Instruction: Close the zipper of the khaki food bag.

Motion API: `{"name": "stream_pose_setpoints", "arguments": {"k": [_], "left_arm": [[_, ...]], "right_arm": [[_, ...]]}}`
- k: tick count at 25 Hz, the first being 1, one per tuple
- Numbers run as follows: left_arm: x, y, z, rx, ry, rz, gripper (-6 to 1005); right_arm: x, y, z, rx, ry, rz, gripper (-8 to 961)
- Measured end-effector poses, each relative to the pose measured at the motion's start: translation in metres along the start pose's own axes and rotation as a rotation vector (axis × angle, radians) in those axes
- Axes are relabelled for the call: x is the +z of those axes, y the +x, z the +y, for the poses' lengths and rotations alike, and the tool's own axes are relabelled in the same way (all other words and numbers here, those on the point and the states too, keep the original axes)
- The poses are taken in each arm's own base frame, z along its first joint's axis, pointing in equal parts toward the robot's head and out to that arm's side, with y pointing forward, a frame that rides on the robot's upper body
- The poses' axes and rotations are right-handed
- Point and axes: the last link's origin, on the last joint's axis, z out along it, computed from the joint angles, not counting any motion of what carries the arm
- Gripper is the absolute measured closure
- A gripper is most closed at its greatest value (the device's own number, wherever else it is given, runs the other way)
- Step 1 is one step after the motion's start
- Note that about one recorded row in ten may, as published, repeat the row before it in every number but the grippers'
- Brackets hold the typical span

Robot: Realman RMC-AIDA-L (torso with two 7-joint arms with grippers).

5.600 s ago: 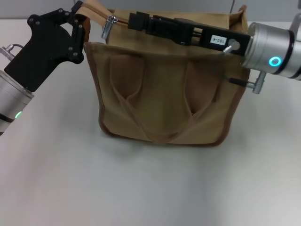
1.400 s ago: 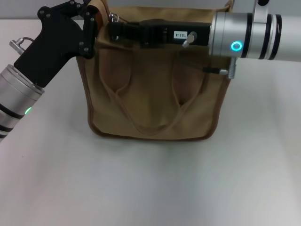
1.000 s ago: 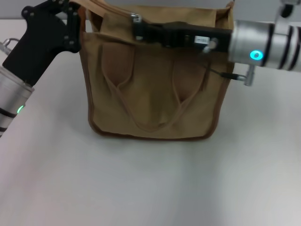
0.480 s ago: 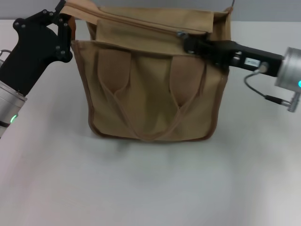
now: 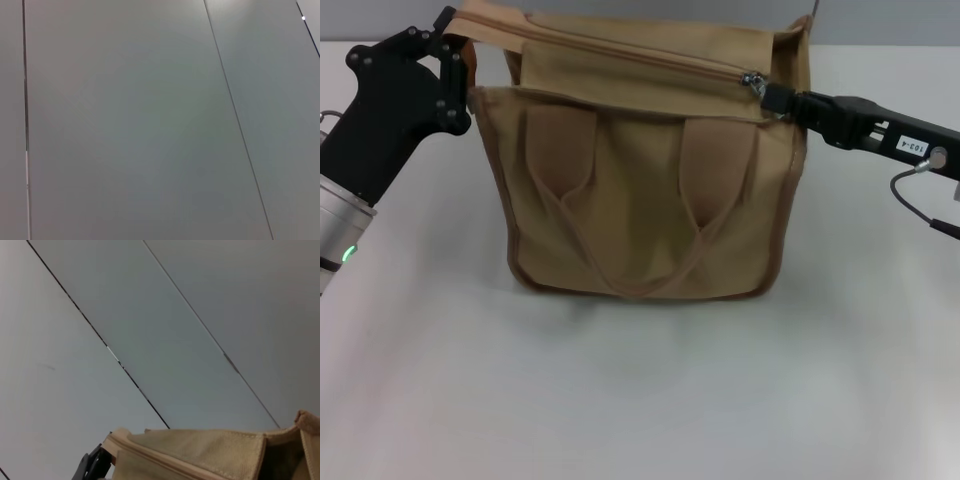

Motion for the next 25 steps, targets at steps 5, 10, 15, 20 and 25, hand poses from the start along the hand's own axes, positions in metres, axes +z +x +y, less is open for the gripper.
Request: {"name": "stream_pose_setpoints", "arguments": {"k": [5, 10, 15, 20, 25], "left_arm": [[0.001, 0.000, 0.003, -0.010, -0.006, 0.001, 884], [0.002, 0.000, 0.004, -0.011, -0.012, 0.006, 881], [0.003, 0.000, 0.004, -0.010, -0.014, 0.004, 878], [0.002, 0.000, 0.004, -0.017, -0.014, 0.002, 875], [0.000, 0.000, 0.003, -0.040, -0.017, -0.002, 872]], "right_arm": [[-0.002, -0.001, 0.002, -0.010, -0.015, -0.001, 922], [-0.008, -0.004, 0.001, -0.027, -0.011, -0.053, 888], [-0.015, 0.000, 0.005, -0.083, -0.024, -0.083, 784], [-0.043, 0.012, 0.025, -0.286, -0.128, -0.165, 580], [-0.069, 0.043, 0.045, -0.481, -0.233, -0.149, 386]]}}
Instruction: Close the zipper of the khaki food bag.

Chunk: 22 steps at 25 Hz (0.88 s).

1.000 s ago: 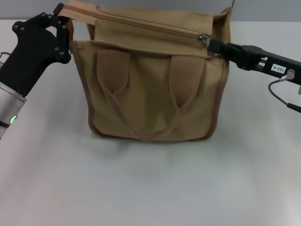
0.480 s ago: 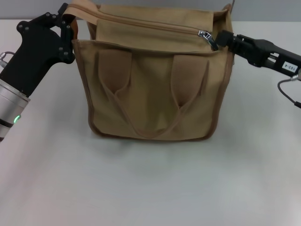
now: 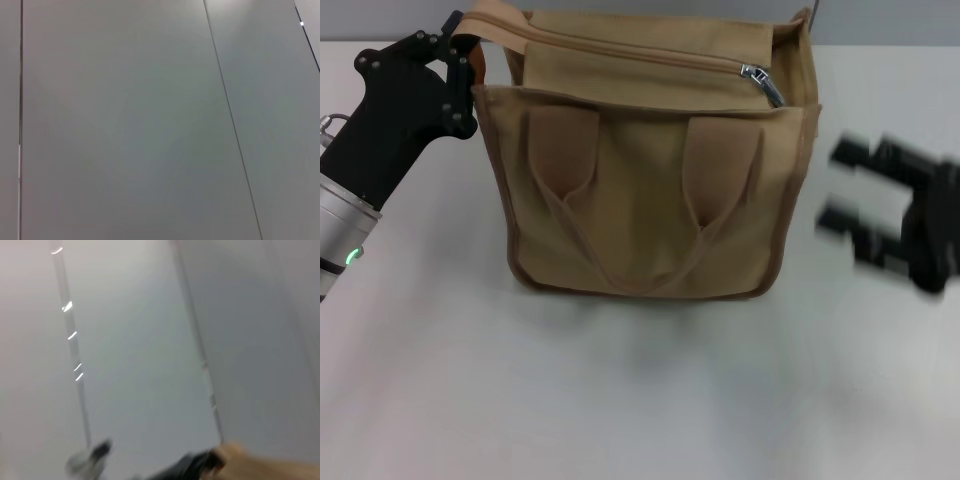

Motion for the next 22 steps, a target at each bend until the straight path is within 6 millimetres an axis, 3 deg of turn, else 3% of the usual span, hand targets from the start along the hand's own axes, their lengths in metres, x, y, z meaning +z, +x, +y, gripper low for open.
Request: {"name": "stream_pose_setpoints", "arguments": {"k": [5, 8, 15, 19, 22], "left_arm": [[-0.001, -0.002, -0.001, -0.044, -0.005, -0.016, 868], [-0.002, -0.004, 0.001, -0.070, -0.033, -0.039, 867], [-0.017, 0.000, -0.007, -0.192, -0.070, -0.061, 862], [-0.026, 0.009, -0.024, -0.347, -0.174, -0.159, 860], [-0.034, 0.020, -0.037, -0.430, -0.214, -0.207, 763]], "right_arm": [[-0.007, 0.033, 0.019, -0.076, -0.082, 0.174, 201], [-0.004, 0.049, 0.022, -0.080, -0.085, 0.233, 185], [-0.003, 0.050, 0.022, -0.080, -0.081, 0.235, 148], [-0.003, 0.050, 0.022, -0.079, -0.081, 0.235, 143], [-0.002, 0.049, 0.020, -0.077, -0.084, 0.237, 143]]}}
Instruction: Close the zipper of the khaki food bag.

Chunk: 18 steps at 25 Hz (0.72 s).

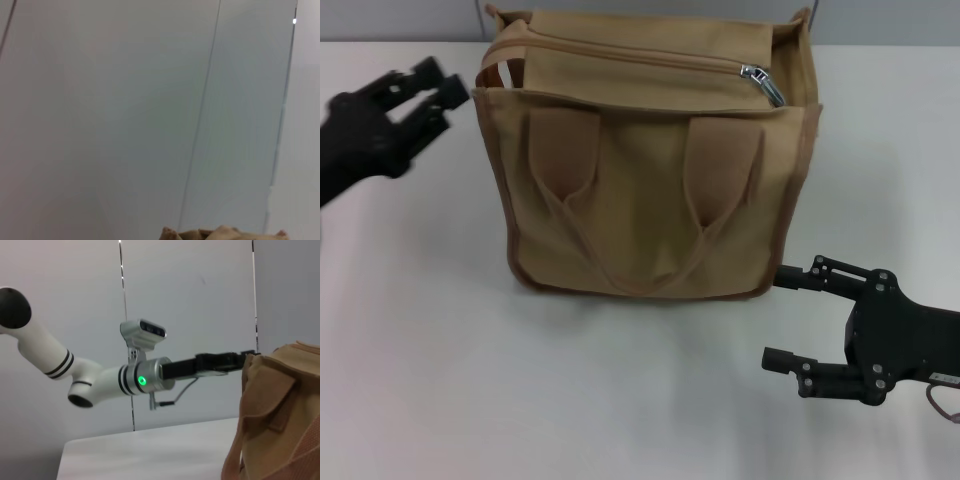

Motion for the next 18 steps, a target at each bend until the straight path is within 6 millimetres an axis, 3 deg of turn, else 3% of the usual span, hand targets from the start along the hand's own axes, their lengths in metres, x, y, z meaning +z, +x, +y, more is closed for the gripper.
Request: {"name": "stream_pose_setpoints", "arguments": {"k": [5, 8, 14, 18], "left_arm": [[-0.032, 0.022, -0.002, -0.125, -0.080, -0.048, 585], [-0.042, 0.023, 0.009, -0.149, -0.171, -0.080, 441], [-0.043, -0.003, 0.041, -0.069, -0.361, -0.201, 171], [-0.029, -0.028, 0.055, -0.028, -0.472, -0.337, 169]], "right_arm": [[0.003, -0.002, -0.004, 0.014, -0.011, 0.009, 143], [0.005, -0.002, -0.006, 0.028, -0.015, 0.016, 143], [0.010, 0.004, -0.006, 0.048, -0.034, 0.068, 143], [0.018, 0.010, -0.005, 0.068, -0.064, 0.100, 143]]}}
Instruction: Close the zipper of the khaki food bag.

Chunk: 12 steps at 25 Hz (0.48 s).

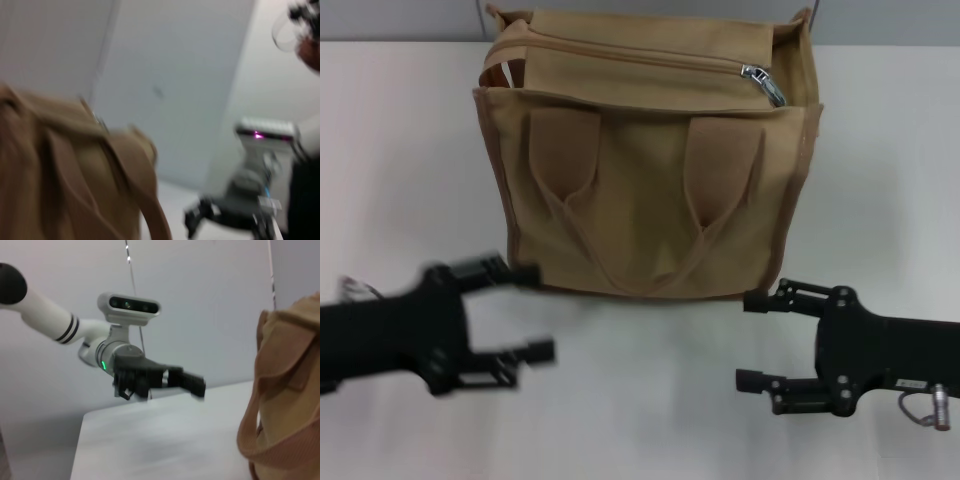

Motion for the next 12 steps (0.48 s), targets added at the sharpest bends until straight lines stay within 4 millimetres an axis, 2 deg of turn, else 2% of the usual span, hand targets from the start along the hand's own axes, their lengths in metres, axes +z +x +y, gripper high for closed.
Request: {"name": "stream_pose_setpoints", "arguments": {"k": [5, 12], "left_arm": [[0.026, -0.021, -0.001, 0.006, -0.047, -0.147, 166], [0.030, -0.022, -0.002, 0.007, -0.051, -0.162, 165]], "right_arm": [[0.009, 0.004, -0.002, 0.013, -0.023, 0.037, 143], [0.012, 0.003, -0.004, 0.016, -0.028, 0.039, 143]]}}
